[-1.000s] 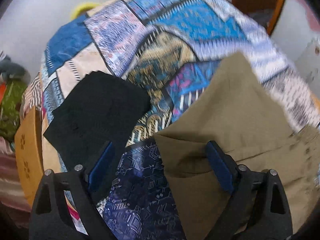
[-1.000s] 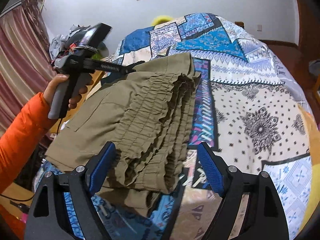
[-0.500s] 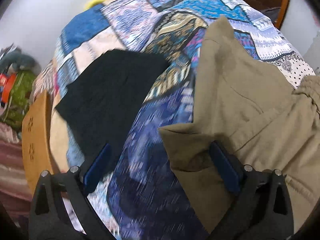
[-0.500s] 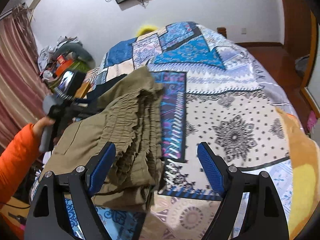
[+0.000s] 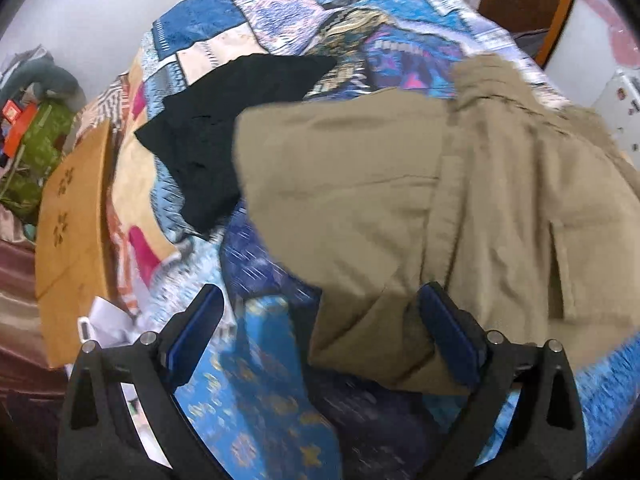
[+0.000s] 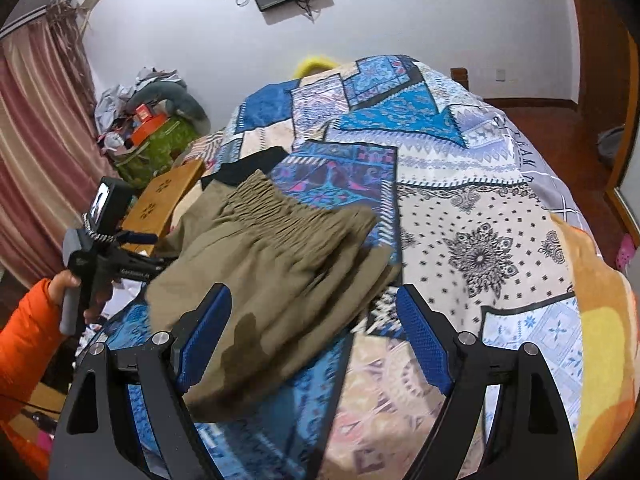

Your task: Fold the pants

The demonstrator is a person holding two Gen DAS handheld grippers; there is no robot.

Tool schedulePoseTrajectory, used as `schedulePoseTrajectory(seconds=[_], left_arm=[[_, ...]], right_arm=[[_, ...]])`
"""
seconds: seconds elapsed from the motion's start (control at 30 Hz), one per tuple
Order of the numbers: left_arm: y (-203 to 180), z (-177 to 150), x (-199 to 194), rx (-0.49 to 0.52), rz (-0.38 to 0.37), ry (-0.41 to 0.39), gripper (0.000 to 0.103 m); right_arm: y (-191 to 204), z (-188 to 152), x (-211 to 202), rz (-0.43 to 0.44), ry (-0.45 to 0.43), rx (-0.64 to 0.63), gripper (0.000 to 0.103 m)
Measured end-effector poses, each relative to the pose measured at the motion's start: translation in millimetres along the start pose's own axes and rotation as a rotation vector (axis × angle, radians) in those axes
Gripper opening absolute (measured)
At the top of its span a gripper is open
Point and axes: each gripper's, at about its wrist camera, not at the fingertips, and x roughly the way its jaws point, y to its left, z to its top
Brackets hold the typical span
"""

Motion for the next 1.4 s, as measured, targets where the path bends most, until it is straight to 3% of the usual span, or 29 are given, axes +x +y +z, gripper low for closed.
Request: schedulePoseTrajectory(seconds=[0.13,0.23,0.3,0.43,0.63,0.77,0.93,1.1,1.2,1.27,1.33,1.4], left_arm=[[-16.1,-4.4,-11.8,-0.016,-0.064,-0.049,0.099],[-24.6,-5.0,-15.5,-0.012,-0.044,-0.085,0.099],[-22.9,-6.8,-16.6,-0.013,-0.032,-0.096,0.099],[-7.8,-19.6,-16.5,-0.017,-0.012,-0.096,0.099],[20.5,-39.8,-17.8,-0.071,-0.042,-0.083,0.1],[26.9,-41.3,-24.0,-0.064,0.053,-0.095,0.095],[36.4,-19.6,-51.4,-0.113,0.02,-0.185,0.089],[21.3,18.6,-73.9,-0.101,-0.059,-0.282,0.087],[-1.1,42.7,-71.1,-0.052,-0.112,-0.288,0.073],[-18.6,55.1,-62.7,-0.018,-0.169,-0.257,0.057],[-36.6,61.4,-52.1,0.015,-0.209,-0.233,0.051],[-54.1,63.0,-38.7,0.05,-0.203,-0.208,0.045]], right_arm=[[8.5,-7.1,4.5,-0.017,0.001,-0.04,0.081],[2.8,-10.1,16.7,-0.063,0.03,-0.047,0.079],[-5.1,-11.2,24.9,-0.087,0.051,-0.032,0.065],[-17.5,-14.2,27.7,-0.075,0.076,0.003,0.05],[-23.9,-18.5,22.7,-0.059,0.089,0.018,0.049],[-24.3,-15.2,16.6,-0.058,0.092,0.012,0.049],[-22.2,-0.8,12.2,-0.064,0.079,-0.022,0.049],[-23.0,24.3,20.7,-0.063,0.047,-0.052,0.049],[-27.0,34.9,35.0,-0.064,0.054,-0.073,0.049],[-30.9,39.6,50.4,-0.061,0.087,-0.077,0.049],[-34.3,39.9,61.4,-0.047,0.115,-0.08,0.049],[-35.7,37.0,74.2,-0.047,0.153,-0.094,0.037]])
